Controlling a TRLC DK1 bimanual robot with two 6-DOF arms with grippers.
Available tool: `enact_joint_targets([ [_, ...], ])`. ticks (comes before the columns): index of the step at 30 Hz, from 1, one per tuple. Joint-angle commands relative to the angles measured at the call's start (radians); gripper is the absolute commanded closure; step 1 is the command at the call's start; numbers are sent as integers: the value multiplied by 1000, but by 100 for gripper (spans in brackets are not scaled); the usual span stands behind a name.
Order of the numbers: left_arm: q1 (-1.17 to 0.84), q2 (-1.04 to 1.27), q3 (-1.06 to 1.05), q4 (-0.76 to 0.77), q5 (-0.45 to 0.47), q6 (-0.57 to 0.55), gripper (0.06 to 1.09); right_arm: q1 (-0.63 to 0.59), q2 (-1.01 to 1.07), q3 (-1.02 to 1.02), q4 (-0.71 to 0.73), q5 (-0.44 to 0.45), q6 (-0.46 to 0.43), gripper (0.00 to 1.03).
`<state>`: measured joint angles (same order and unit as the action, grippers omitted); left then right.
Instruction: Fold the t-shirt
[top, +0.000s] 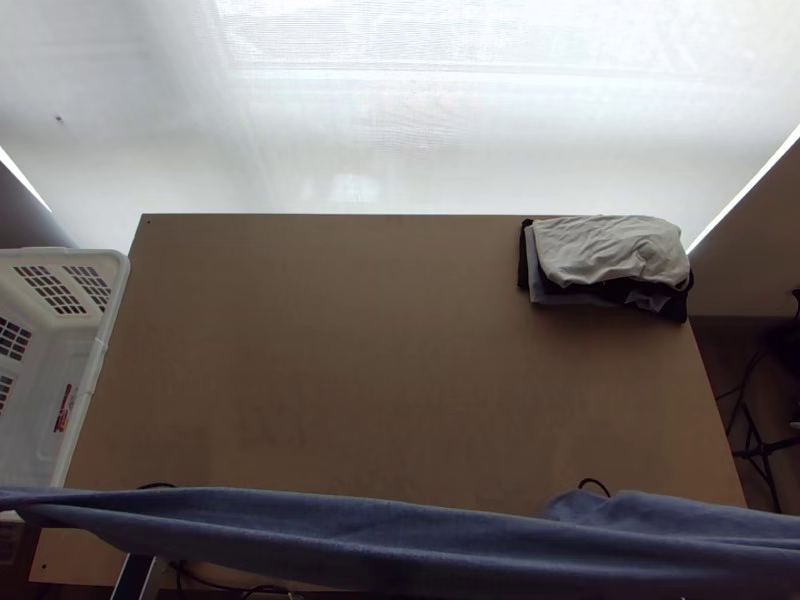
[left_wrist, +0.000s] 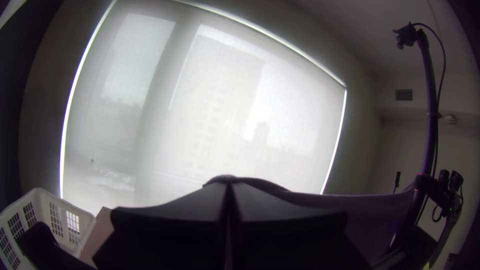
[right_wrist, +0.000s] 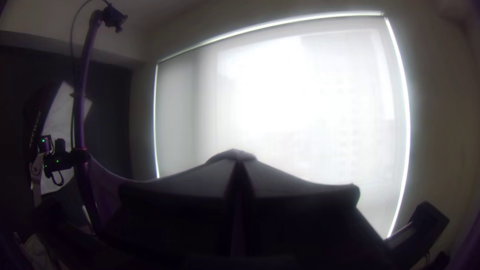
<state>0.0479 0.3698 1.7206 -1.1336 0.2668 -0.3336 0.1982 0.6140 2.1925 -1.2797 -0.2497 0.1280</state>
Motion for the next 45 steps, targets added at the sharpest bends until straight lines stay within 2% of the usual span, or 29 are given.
enact_joint_targets([
  [1,-8,-5,-47,-25,0,2,105,14,-34,-162,3,-14,28,100],
  [6,-26,-9,-276,18,-1,27,105,32,-62,-450,186,-59,67,100],
  [12,-29,80,-412,248,2,28,105,29,6,-651,411,-103,71,100],
  [17,-62,161,-541,443,3,33,105,63,124,-755,563,-106,62,100],
  [25,-95,307,-691,658,5,34,105,130,303,-879,720,-105,33,100],
  [31,-94,379,-826,793,11,42,105,135,431,-924,832,-103,1,100],
  [37,-75,505,-889,911,43,59,105,135,530,-941,890,-105,-24,100],
  [45,-19,816,-886,1051,69,62,105,136,630,-959,931,-105,-30,100],
])
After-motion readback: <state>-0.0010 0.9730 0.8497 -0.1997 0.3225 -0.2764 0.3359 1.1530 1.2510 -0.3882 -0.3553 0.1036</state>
